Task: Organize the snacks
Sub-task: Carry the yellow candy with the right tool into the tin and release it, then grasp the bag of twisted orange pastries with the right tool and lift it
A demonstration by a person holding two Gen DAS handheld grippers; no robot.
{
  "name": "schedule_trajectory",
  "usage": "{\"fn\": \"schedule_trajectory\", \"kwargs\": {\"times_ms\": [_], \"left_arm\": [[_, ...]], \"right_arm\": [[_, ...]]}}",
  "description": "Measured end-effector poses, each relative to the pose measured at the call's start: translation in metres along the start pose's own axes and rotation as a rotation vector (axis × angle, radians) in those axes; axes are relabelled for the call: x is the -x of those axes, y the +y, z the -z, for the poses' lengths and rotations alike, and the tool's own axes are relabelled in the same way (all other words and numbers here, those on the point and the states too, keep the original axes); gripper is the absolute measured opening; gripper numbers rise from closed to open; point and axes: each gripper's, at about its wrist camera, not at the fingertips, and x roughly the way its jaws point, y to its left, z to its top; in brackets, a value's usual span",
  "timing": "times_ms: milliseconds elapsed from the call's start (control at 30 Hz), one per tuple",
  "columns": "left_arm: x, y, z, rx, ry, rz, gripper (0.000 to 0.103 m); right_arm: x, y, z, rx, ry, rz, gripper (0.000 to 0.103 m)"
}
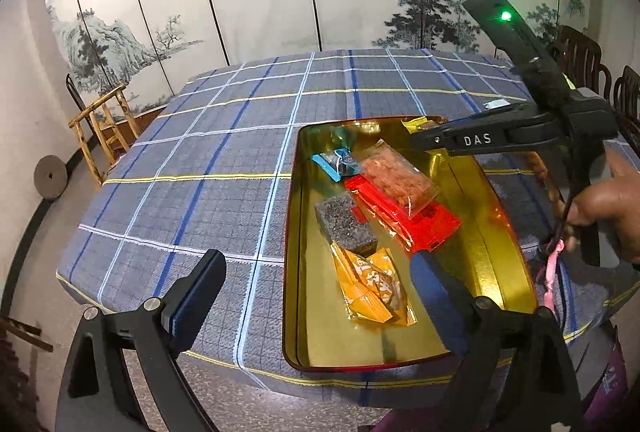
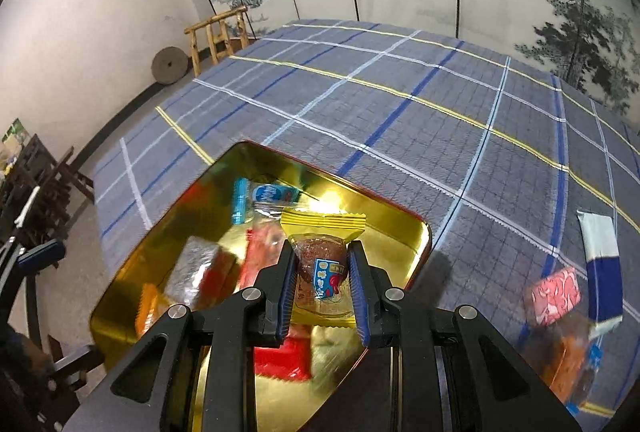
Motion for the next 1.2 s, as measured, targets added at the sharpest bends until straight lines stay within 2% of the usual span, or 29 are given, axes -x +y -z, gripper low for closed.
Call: {"fn": "schedule_trajectory", "kwargs": {"times_ms": [467, 800, 967, 1100, 1200], "left_arm": [[-0.014, 0.004, 0.004, 0.004, 0.038, -0.005, 0.091], [-0.017, 0.005, 0.006, 0.002, 0.051, -0.008, 0.092], [-0.016, 0.005, 0.008, -0.012, 0.054, -0.021, 0.093], [-0.013, 0.007, 0.008, -0.005, 0.048, -0.018, 0.094], [-0.011, 0.005, 0.006, -0.004, 0.041, -0.01, 0.094]], "right_arm": [[-0.02, -0.003, -0.005, -0.007, 0.029, 0.008, 0.027], [-0.014, -0.001, -0.006, -0.015, 0.002, -0.002, 0.027], [0.007, -0.005, -0.001, -0.042, -0.054, -0.019, 0.028], [0.039, -0.028, 0.021, -0.119, -0.116, -0.034, 0.036], [0.069, -0.052, 0.047, -0.167, -0.148, 0.015, 0.038]]}}
